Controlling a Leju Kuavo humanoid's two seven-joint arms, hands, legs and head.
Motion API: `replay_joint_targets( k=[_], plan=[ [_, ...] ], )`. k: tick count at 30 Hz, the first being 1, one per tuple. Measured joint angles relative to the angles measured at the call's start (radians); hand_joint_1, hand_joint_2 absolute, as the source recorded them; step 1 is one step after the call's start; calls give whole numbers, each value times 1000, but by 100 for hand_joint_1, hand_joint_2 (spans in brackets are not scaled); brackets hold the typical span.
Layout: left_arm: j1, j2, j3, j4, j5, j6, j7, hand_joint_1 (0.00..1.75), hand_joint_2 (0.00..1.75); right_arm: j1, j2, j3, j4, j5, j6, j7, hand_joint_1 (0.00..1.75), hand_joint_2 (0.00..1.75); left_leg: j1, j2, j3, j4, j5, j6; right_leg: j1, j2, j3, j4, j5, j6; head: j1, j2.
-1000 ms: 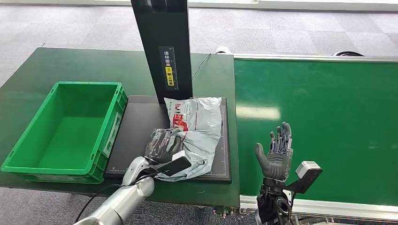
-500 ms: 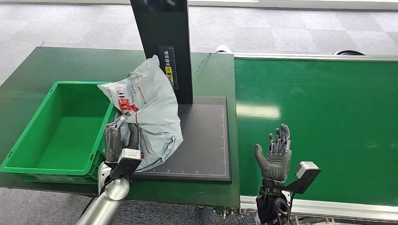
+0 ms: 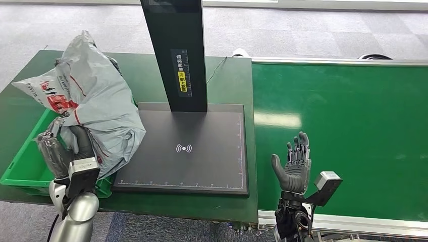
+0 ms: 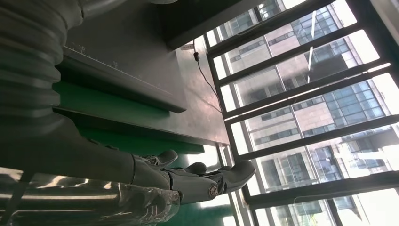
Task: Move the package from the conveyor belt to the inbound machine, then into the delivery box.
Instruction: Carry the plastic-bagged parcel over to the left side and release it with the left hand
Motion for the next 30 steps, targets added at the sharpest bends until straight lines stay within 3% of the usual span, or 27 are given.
replay_joint_targets(
  k=[5, 11, 19, 21, 23, 25, 30],
  plan=[
    [-10, 29, 106, 22, -134, -44, 89, 175, 175, 0, 0, 0, 2, 0, 3, 0, 0, 175, 0, 0, 0, 0, 0, 0, 0, 0, -1, 0, 0, 0, 0, 0],
    [-111, 83, 207, 178, -273, -83, 187, 175, 175, 1, 0, 0, 3, -1, 3, 0, 0, 175, 0, 1, 0, 0, 0, 0, 0, 0, -1, 0, 0, 0, 0, 0],
    [-182, 111, 275, 378, -359, -90, 231, 175, 175, 1, 0, 2, 3, 0, 2, 0, 0, 175, 0, 1, -1, 0, 0, -1, 0, 0, -1, 0, 0, 0, 0, 0],
    [-186, 114, 288, 404, -363, -96, 232, 154, 175, 1, 0, 3, 3, 2, 2, 0, 0, 175, 0, 1, -1, 0, 0, -1, 0, 0, -2, 0, 0, 0, 0, 0],
    [-193, 119, 299, 428, -364, -111, 234, 66, 175, 1, 0, 4, 3, 4, 2, 0, 0, 175, 0, 1, -1, 0, 0, -1, 0, 0, -2, 0, 0, 0, 0, 0],
    [-208, 127, 305, 454, -366, -132, 239, 0, 175, 2, 0, 4, 3, 4, 1, 0, 0, 175, 1, 0, -1, 0, 0, -1, 0, 0, -2, 0, 0, 0, 0, 0],
    [-242, 147, 313, 493, -299, -144, 197, 0, 175, 2, 0, 4, 3, 6, -2, 0, 0, 175, 1, 1, -1, 0, 1, -1, 1, 1, -2, 0, 0, 0, 0, 0]
  ],
)
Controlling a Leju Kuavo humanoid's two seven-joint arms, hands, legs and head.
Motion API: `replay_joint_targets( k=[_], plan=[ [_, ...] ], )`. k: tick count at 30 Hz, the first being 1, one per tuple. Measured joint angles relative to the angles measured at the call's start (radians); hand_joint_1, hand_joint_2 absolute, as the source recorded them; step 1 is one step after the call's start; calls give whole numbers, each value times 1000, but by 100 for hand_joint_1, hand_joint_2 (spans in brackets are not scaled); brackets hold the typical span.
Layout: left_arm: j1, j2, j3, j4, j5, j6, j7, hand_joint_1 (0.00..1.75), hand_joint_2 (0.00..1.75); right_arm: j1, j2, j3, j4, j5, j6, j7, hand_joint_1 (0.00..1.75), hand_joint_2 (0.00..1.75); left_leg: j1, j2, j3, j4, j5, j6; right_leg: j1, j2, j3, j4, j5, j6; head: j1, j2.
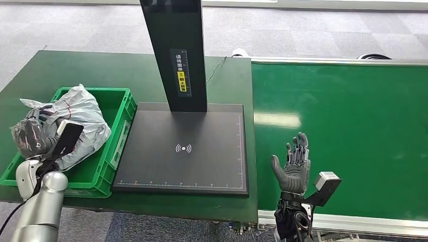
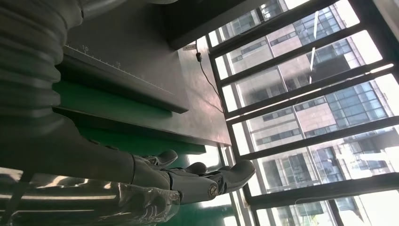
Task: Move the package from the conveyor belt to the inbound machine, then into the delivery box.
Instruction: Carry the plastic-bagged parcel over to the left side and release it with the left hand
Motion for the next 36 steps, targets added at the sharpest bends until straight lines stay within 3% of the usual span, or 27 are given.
replay_joint_targets(
  k=[11, 16, 19, 26, 31, 36],
  plan=[
    [44, -16, -17, -123, 172, 90, -108, 0, 175, -7, 1, 0, 15, 9, -7, 0, 0, 175, 0, 0, 0, 0, 0, 0, 0, 0, 0, 0, 0, 0, 0, 0],
    [179, -60, -52, -312, 362, 146, -261, 0, 175, -9, 1, 0, 19, 9, -8, 0, 0, 175, 0, 0, 0, 0, -1, 0, 0, 0, -1, 0, -1, 0, 0, 0],
    [263, -102, -118, -426, 411, 132, -288, 0, 175, -6, 1, 0, 19, 14, -8, 0, 0, 175, -1, -1, -1, 0, -1, 0, -1, -1, 0, -1, -1, 1, 0, 0],
    [420, -190, -340, -494, 525, -75, -330, 0, 175, 28, 3, 29, -6, 124, -34, 1, 0, 175, -2, -1, 0, 0, -1, 0, -2, -1, 0, -1, -1, 1, 0, 0],
    [446, -279, -467, -425, 607, -214, -372, 0, 175, 47, 14, 88, -22, 245, -77, 6, 0, 175, -2, -1, 0, 0, -1, 0, -1, -1, 1, -1, -1, 1, 0, 0],
    [446, -333, -508, -347, 689, -355, -381, 0, 175, 72, 24, 155, -48, 334, -90, 12, 0, 175, -2, -1, 0, 0, -1, 0, -1, -1, 1, -1, -1, 1, 0, 0]
  ],
)
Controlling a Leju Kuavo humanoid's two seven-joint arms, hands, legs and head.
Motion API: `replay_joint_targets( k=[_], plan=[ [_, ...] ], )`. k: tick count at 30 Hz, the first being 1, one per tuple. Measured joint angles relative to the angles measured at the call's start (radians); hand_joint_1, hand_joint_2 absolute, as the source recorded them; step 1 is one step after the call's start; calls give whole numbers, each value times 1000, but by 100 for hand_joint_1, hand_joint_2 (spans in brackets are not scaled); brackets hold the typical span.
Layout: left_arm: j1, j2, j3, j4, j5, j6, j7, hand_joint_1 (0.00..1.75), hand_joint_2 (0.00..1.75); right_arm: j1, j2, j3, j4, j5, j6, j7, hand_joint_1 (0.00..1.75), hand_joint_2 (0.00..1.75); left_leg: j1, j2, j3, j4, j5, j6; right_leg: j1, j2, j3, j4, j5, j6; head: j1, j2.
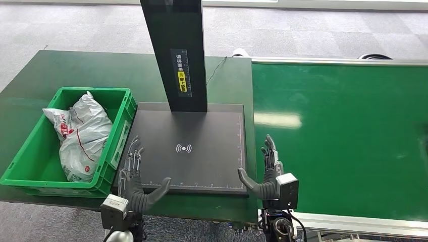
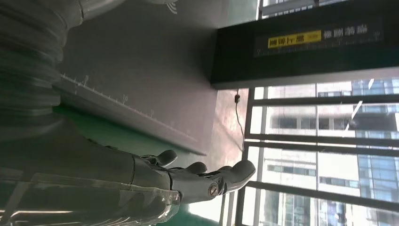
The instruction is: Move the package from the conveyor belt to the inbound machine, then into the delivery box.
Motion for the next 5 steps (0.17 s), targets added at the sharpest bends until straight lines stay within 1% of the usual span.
replay_joint_targets(
  k=[2, 5],
  plan=[
    [0, -13, -1, 29, 17, -36, -1, 0, 175, 7, 3, 27, -7, 17, 13, -1, 0, 175, 0, 0, 0, 0, 0, 0, 0, 0, 0, 0, 0, 0, 0, 0],
    [0, -24, 0, 56, 21, -55, -4, 0, 175, 12, 5, 52, -9, 31, 24, -6, 0, 175, 0, 0, 0, 0, 0, 0, 0, 0, 0, 0, 0, 0, 0, 0]
  ],
)
